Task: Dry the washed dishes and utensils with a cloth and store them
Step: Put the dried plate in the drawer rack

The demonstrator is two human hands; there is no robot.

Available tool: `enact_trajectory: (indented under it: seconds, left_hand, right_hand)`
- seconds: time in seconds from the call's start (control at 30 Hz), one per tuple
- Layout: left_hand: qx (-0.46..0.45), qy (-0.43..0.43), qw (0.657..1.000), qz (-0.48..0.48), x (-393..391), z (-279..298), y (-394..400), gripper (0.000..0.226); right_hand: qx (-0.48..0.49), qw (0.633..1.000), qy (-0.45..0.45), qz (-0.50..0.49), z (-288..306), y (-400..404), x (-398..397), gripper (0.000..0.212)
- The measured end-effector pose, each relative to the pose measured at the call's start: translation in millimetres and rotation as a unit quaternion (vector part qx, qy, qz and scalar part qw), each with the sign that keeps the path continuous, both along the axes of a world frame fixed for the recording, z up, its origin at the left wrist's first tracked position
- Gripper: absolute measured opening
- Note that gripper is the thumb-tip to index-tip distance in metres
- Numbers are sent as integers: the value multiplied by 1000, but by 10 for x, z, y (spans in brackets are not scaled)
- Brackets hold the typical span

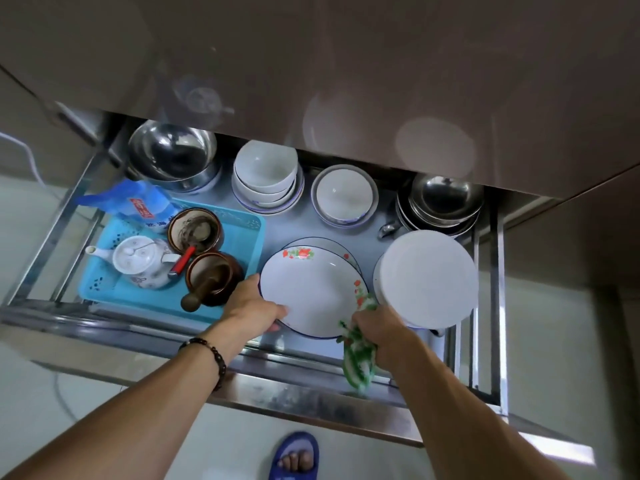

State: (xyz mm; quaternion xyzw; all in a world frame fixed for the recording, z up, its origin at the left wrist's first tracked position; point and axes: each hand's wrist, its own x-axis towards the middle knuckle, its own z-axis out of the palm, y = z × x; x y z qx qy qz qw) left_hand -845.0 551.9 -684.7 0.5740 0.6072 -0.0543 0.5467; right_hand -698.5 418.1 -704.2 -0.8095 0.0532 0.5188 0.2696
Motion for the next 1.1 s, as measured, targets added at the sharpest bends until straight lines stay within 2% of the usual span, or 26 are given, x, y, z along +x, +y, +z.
enact_trajectory:
  seconds: [0.1,0.23,0.4,0.57,0.8,0.93,1.1]
  left_hand:
    - [2,10,1000,6,21,-114,15,43]
    - [-1,26,999,18,30,-205,12,35]
    - [-10,35,999,14,43,-308,44,37]
    - [-34,30,998,32,67,-351,36,38]
    - [-106,25,992,60,90,-333,4,42]
    - [-126,22,990,51,131,-344,-50,33]
    - [-117,20,991,54,155,-362,-84,24]
  right_hand:
    - [0,1000,-3,-18,-93,40,-3,15]
    - [-6,999,5,-40,-196,92,-39,38]
    - [-13,998,-10,-54,-383,130,-61,38]
    - [-22,997,-27,-62,-737,100,-43,49]
    - [-53,996,-26,-60,-532,124,-116,35]
    - [-56,997,-19,-54,-608,86,-110,40]
    - [-49,998,-28,-33,-430,81,-124,36]
